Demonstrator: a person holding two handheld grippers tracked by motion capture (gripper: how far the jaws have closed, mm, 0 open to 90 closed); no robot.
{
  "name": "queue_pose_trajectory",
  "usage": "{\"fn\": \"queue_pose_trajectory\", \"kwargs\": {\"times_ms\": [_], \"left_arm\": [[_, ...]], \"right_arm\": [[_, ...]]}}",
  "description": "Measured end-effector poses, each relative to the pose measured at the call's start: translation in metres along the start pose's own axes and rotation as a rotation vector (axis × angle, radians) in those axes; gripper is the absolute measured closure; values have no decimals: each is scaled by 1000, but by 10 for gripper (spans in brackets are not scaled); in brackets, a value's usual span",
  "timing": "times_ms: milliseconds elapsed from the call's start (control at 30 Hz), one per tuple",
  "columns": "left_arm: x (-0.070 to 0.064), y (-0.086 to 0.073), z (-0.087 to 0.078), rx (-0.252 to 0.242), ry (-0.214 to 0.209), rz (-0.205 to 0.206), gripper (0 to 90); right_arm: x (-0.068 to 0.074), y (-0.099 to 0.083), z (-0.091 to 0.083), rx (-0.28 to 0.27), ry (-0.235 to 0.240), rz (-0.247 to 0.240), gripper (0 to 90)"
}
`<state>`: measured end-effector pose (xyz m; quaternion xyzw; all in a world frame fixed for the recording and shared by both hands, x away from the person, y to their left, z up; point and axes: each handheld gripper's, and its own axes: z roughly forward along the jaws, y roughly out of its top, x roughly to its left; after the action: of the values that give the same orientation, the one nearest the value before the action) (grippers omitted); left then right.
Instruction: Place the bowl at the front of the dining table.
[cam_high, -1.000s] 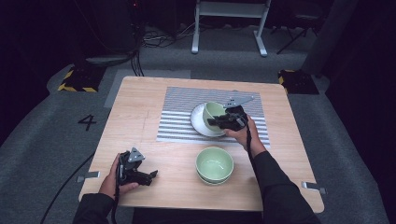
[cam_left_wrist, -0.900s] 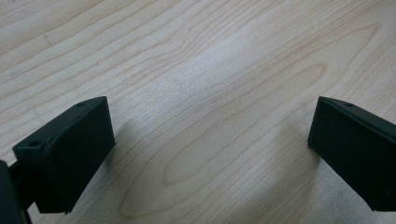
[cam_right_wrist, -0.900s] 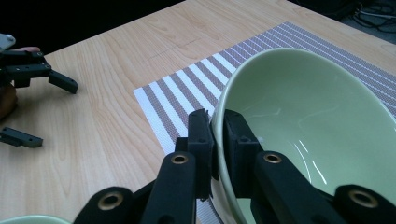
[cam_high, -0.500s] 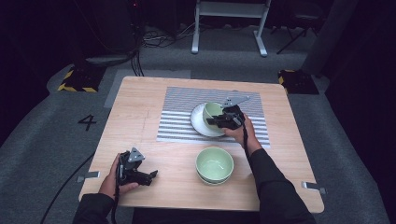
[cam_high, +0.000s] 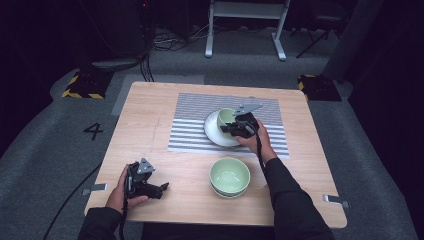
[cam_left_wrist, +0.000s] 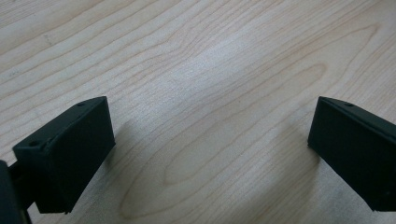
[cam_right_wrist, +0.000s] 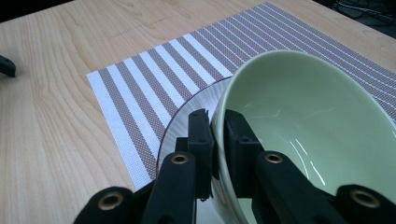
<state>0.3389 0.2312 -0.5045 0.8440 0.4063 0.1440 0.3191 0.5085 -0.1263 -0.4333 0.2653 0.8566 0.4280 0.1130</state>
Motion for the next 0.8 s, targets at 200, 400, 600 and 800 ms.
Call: {"fn": "queue_pose_trajectory", "kwargs": {"times_ms": [200,400,600,800], "left_arm": [[0,0,0,0,0,0,4],[0,0,0,0,0,0,4],[0,0,0,0,0,0,4],[0,0,0,0,0,0,4]], "right_arm": [[0,0,2,1,1,-6,823],[2,0,5,7,4,-18,826],[4,0,10,20,-1,-34,829],[5,-4,15,31,3,-45,830]]}}
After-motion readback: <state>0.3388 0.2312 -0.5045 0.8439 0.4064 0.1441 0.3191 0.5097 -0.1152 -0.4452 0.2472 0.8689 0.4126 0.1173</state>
